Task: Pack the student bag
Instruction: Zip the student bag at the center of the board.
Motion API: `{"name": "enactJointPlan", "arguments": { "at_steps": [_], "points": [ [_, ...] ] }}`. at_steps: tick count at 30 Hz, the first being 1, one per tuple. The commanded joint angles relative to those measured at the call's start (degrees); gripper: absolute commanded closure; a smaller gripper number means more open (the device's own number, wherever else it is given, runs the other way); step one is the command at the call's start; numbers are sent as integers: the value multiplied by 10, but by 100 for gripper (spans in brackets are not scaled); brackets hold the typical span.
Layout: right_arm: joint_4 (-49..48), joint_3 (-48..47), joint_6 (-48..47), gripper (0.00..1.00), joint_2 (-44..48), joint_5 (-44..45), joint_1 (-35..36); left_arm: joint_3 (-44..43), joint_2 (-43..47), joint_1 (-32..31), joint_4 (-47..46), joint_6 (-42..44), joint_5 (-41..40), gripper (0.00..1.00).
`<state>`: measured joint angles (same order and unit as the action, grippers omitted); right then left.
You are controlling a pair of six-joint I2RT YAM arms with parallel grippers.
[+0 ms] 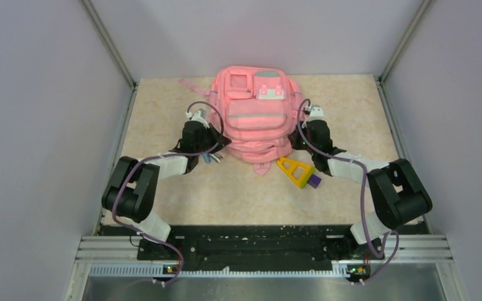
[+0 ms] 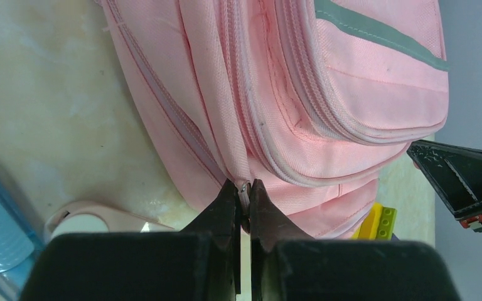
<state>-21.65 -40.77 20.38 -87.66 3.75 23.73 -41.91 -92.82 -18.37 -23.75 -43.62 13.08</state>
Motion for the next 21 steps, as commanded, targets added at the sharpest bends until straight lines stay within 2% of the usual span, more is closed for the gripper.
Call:
{"name": "enactJointPlan", "arguments": {
  "at_steps": [1, 11, 21],
  "points": [
    [32, -14, -7, 100, -12, 97, -41, -19, 31, 48, -4, 83, -11, 100],
    [-22, -133, -108, 100, -110, 85, -83, -34, 33, 71, 32, 208, 44, 100],
    [-76, -205, -249, 100, -185, 98, -99, -62, 7, 77, 73, 248, 75, 100]
  ]
}}
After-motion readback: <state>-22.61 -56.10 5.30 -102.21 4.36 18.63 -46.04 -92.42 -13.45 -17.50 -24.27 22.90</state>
